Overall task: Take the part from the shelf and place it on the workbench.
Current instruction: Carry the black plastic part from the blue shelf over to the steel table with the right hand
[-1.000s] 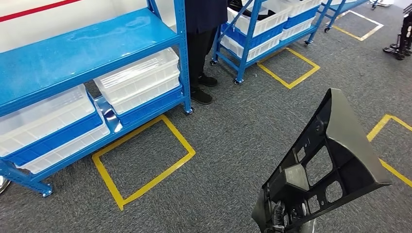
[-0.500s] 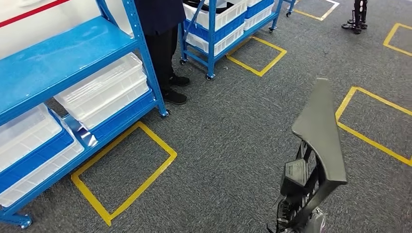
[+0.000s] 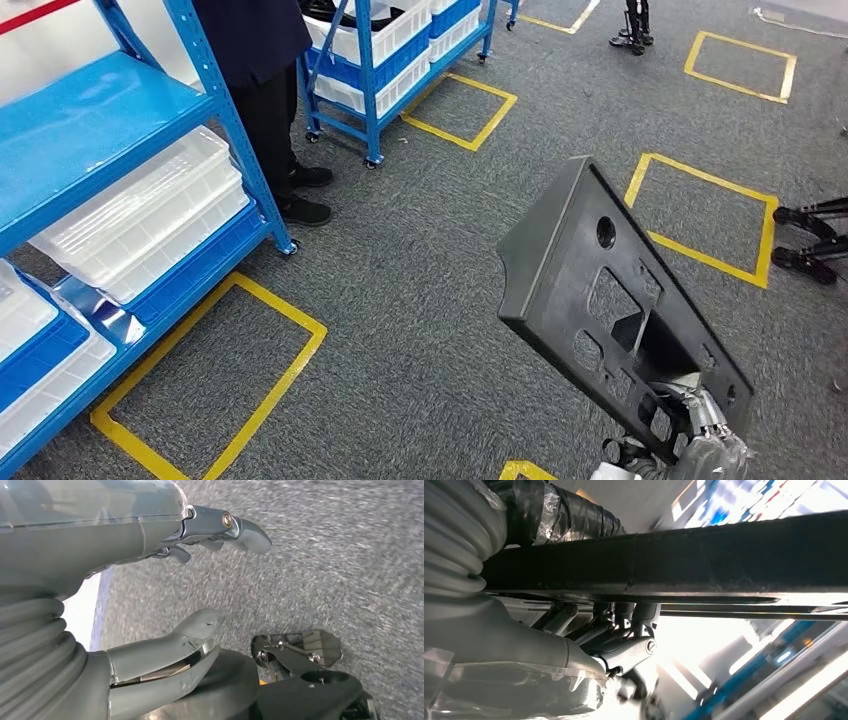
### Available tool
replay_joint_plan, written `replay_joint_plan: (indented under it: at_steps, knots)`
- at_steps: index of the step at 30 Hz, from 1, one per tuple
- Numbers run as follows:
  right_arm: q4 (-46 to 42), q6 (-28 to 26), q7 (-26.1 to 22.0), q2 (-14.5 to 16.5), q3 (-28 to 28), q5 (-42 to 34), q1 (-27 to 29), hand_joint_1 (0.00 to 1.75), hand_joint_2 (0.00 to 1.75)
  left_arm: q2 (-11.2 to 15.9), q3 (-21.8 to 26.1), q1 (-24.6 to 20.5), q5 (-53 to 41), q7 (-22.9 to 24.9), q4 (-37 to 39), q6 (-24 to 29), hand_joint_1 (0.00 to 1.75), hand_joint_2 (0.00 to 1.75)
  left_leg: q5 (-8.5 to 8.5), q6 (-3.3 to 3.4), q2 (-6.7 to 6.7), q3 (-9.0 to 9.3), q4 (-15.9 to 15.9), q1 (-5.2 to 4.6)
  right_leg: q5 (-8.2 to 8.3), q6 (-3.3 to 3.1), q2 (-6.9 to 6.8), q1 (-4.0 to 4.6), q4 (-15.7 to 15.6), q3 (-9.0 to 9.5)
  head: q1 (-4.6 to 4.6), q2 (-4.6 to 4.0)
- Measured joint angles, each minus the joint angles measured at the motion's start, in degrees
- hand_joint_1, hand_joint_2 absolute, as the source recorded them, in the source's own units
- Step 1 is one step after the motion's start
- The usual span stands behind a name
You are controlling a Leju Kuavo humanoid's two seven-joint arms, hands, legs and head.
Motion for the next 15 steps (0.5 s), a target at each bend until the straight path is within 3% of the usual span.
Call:
replay_joint_plan:
  at_steps: [2, 3, 4, 6, 8, 9, 11, 13, 15]
  knots:
    - [-0.45, -0.05, 1.68, -0.01, -1.96, 2.46, -0.06, 1.75, 1.75, 0.05, 0.22, 0.11, -0.12, 0.00, 0.01, -0.09, 0.00, 1.75, -0.12, 0.13, 1.72, -0.08, 0.04, -0.23, -2.40, 0.34, -1.38, -0.18, 6.44, -3.13, 0.01, 0.00]
    - [-0.66, -0.05, 2.48, -0.01, -2.85, 3.69, -0.02, 1.75, 1.75, 0.10, 0.34, 0.12, -0.19, -0.01, 0.01, -0.11, 0.00, 1.75, -0.23, 0.12, 2.56, -0.04, 0.05, -0.28, -2.14, 0.42, -1.63, -0.25, 7.20, -3.43, 0.00, 0.00]
    - [-0.93, -0.05, 3.24, -0.01, -3.76, 4.97, 0.03, 1.75, 1.75, 0.15, 0.45, 0.13, -0.28, -0.01, 0.01, -0.11, 0.00, 1.75, -0.37, 0.05, 3.36, 0.06, 0.05, -0.30, -0.86, 0.42, -1.93, -0.27, 5.65, -2.50, 0.01, 0.00]
    - [-1.60, -0.05, 4.48, -0.01, -5.18, 7.34, 0.04, 1.75, 1.75, 0.21, 0.64, 0.15, -0.58, -0.01, 0.01, -0.12, 0.00, 1.75, -0.76, -0.23, 4.72, 0.50, 0.06, -0.38, 2.45, 0.14, -3.85, -0.10, -1.99, 1.81, 0.01, 0.00]
    - [-2.32, -0.05, 5.53, 0.00, -6.10, 9.65, -0.01, 1.75, 1.75, 0.28, 0.76, 0.13, -0.95, -0.01, 0.01, -0.14, 0.00, 1.75, -1.22, -0.75, 5.79, 0.85, 0.10, -0.71, 3.83, -0.46, -5.71, 0.39, -7.57, 4.78, -0.01, 0.00]
    - [-2.61, -0.06, 6.05, 0.01, -6.47, 10.74, -0.01, 1.75, 1.75, 0.31, 0.78, 0.06, -1.11, -0.01, 0.01, -0.19, 0.00, 1.75, -1.40, -1.03, 6.27, 0.96, 0.08, -0.87, 3.67, -0.75, -6.00, 0.64, -8.37, 5.09, -0.02, 0.00]
    - [-3.19, -0.09, 6.96, 0.02, -7.20, 12.51, 0.08, 1.75, 1.75, 0.30, 0.80, -0.17, -1.34, 0.00, 0.00, -0.27, 0.00, 1.75, -1.72, -1.59, 7.07, 1.30, 0.03, -0.95, 3.80, -1.32, -4.66, 0.66, -8.50, 4.90, -0.02, 0.00]
    - [-3.67, -0.13, 7.41, 0.04, -7.73, 13.49, 0.16, 1.75, 1.75, 0.28, 0.82, -0.28, -1.41, -0.03, -0.01, -0.30, 0.00, 1.75, -3.13, -2.16, 5.32, 0.92, 1.68, -0.75, 4.04, -1.98, -3.44, 0.37, -8.89, 4.94, -0.04, 0.01]
    - [-3.99, -0.15, 8.01, 0.09, -7.98, 14.59, 0.09, 1.75, 1.75, 0.29, 0.84, -0.39, -1.54, -0.10, -0.01, -0.31, 0.00, 1.75, -6.64, -2.48, 2.24, -1.83, 7.90, -0.52, 4.16, -2.50, -2.26, 0.26, -9.08, 4.97, -0.04, 0.01]
